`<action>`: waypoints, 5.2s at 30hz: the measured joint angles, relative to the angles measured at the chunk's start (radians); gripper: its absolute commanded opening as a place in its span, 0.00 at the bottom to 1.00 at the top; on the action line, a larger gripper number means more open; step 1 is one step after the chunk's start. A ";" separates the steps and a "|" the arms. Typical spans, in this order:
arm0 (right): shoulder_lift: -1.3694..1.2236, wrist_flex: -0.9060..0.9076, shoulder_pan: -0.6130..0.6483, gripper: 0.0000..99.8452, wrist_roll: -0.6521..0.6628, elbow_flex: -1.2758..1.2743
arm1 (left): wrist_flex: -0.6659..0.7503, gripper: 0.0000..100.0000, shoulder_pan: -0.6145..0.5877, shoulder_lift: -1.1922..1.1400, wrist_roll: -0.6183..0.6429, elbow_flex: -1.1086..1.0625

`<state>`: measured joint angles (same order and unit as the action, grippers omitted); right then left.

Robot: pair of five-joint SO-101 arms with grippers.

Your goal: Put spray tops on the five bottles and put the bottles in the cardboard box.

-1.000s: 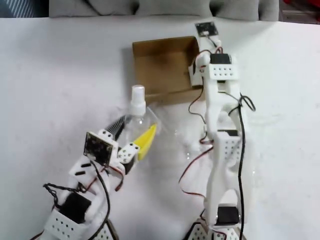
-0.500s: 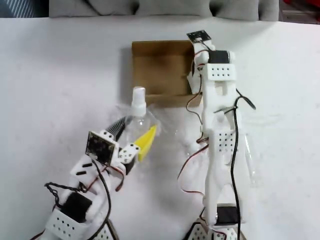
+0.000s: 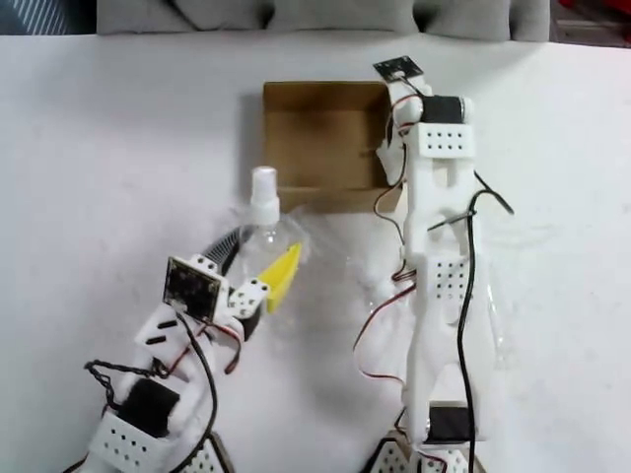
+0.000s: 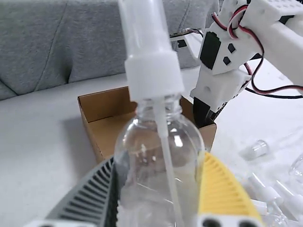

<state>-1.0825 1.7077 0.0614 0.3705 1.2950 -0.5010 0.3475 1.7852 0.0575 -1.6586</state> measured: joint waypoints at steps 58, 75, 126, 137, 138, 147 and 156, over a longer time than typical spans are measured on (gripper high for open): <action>0.996 -0.009 -0.146 0.03 0.304 -1.157 | 0.000 0.02 -0.005 0.000 0.000 0.000; 1.910 -0.044 -0.054 0.02 0.304 -1.817 | 0.000 0.02 -0.055 -0.301 0.097 0.324; 2.883 -0.732 0.548 0.02 -0.012 -2.587 | -0.015 0.02 0.147 -0.779 0.301 0.720; 2.883 -0.545 0.580 0.02 -0.012 -2.493 | 0.167 0.02 0.137 -0.778 0.301 0.568; 2.883 -0.545 0.586 0.02 -0.012 -2.493 | 0.170 0.02 0.138 -0.778 0.301 0.562; 2.883 -0.546 0.591 0.02 -0.012 -2.493 | 0.180 0.02 0.149 -0.778 0.301 0.562; 2.883 -0.634 0.592 0.02 -0.012 -2.547 | 0.087 0.02 0.221 -0.752 0.193 0.562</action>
<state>1.8006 1.0740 0.6536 0.3583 -1.2520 -0.4135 0.5685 1.0334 0.2509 -1.0971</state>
